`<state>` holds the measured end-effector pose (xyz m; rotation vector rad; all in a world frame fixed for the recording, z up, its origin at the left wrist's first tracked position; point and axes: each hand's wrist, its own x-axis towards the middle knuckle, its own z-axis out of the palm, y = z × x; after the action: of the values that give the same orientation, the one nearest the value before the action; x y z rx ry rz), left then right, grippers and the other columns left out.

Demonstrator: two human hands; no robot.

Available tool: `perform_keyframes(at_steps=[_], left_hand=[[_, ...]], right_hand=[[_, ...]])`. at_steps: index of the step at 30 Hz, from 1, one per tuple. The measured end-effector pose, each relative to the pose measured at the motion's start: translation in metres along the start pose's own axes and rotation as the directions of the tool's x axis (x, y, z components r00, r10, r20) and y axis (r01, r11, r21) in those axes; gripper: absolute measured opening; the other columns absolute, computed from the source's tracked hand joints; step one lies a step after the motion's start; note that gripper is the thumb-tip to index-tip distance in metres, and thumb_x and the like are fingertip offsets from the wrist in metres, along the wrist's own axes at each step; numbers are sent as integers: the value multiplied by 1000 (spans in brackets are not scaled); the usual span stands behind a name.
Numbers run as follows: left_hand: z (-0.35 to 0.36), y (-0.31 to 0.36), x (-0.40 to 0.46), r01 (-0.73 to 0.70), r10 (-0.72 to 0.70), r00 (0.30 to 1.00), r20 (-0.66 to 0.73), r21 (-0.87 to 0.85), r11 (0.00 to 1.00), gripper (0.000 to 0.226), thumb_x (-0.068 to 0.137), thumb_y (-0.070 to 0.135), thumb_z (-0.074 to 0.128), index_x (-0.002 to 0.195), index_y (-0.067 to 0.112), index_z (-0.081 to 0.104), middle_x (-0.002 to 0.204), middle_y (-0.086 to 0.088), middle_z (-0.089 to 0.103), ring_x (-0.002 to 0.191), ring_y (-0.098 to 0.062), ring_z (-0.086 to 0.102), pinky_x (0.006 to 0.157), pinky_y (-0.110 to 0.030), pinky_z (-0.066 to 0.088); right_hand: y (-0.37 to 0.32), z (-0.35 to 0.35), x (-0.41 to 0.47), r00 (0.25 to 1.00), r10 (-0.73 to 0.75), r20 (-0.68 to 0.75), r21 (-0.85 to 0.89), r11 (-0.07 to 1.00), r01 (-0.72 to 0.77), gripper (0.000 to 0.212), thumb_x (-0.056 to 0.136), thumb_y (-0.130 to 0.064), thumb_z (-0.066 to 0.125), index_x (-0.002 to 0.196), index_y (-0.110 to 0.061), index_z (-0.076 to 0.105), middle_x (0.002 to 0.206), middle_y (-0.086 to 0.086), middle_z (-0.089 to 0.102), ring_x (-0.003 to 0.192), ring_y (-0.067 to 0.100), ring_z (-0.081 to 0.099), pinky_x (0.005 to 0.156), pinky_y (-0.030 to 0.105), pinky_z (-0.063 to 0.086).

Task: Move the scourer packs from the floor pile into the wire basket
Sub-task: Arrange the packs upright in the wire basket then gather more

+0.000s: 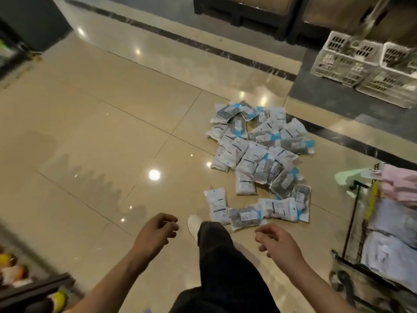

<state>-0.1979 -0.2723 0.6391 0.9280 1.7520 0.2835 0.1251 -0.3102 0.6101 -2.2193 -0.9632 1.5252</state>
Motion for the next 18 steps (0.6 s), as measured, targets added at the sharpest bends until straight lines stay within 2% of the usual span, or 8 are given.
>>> perform_keyframes(at_steps=[6,9,12,15,18], left_hand=[[-13,53,80,0,-14,995,94,154,988,12,100,23,60,109,24,67,103,2,74,97,-17,71,92,-39,58],[-24,90,121,-4,-40,983,180,238,971,11,99,25,60,108,25,66,103,2,73,96,-16,71,89,-36,58],[-46,126,156,-4,-88,964,252,341,940,12,98,30,61,109,27,66,104,5,73,96,-14,71,92,-36,59],[-78,161,189,4,-85,969,231,331,944,10,98,28,60,105,31,66,101,6,74,94,-12,72,89,-33,58],[-114,189,225,24,-75,984,162,295,955,12,101,23,60,109,28,67,104,6,74,95,-11,72,81,-26,55]], right_hand=[[-32,21,71,996,86,8,-82,993,-85,3,98,-26,69,98,-27,71,99,-2,75,83,16,74,66,27,51],[-53,26,110,984,180,-7,-28,983,-180,3,98,-24,69,98,-26,71,100,0,76,84,19,74,66,29,52],[-76,27,140,954,300,-27,73,952,-297,5,99,-21,66,100,-22,71,98,3,75,84,25,74,75,40,58],[-110,28,168,929,369,-37,122,924,-362,8,101,-20,64,102,-17,71,96,8,75,80,27,71,73,38,55],[-155,27,207,930,364,-43,139,925,-355,10,102,-23,64,100,-18,72,94,6,76,80,27,72,70,36,54]])
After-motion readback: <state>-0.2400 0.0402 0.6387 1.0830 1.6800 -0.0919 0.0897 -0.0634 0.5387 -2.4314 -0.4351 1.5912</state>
